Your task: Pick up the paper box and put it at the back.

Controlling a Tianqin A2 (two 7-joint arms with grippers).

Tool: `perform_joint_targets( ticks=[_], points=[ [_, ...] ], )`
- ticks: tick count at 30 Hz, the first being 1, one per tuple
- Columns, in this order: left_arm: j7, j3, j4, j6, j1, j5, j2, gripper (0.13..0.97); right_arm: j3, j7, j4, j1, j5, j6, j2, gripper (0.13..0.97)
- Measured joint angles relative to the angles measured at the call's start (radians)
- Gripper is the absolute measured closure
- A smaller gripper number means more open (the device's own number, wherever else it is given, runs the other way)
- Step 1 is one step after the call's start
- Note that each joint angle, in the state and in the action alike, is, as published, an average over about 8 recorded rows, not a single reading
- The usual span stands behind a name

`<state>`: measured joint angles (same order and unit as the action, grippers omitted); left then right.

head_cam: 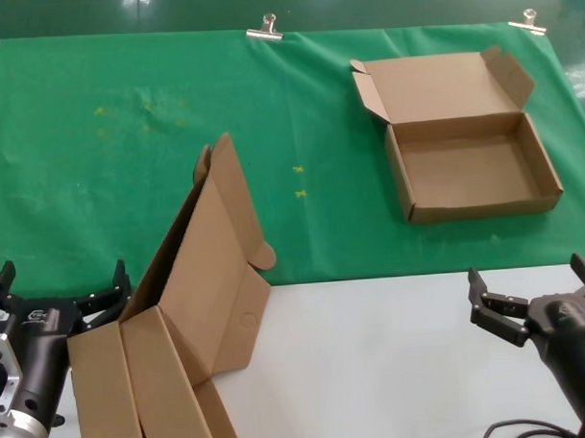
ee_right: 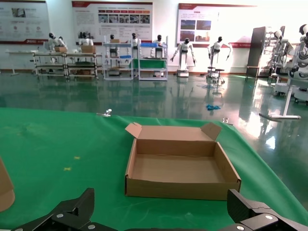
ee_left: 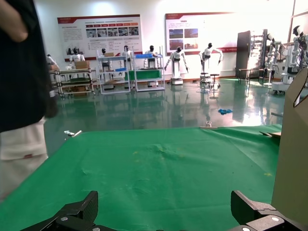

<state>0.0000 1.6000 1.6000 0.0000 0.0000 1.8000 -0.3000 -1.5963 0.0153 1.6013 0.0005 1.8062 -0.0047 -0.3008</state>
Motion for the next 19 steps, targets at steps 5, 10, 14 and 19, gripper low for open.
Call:
perform_joint_targets(
  ticks=[5,10,14,19],
  points=[
    [0.000,0.000,0.000,0.000,0.000,0.000,0.000,0.132,0.000,0.000,0.000,0.000,0.000,0.000,0.000,0.129],
    [0.000,0.000,0.000,0.000,0.000,0.000,0.000,0.132,0.000,0.000,0.000,0.000,0.000,0.000,0.000,0.129],
    [0.000,0.000,0.000,0.000,0.000,0.000,0.000,0.132,0.000,0.000,0.000,0.000,0.000,0.000,0.000,0.129],
    [0.000,0.000,0.000,0.000,0.000,0.000,0.000,0.132,0.000,0.000,0.000,0.000,0.000,0.000,0.000,0.129]
  ],
)
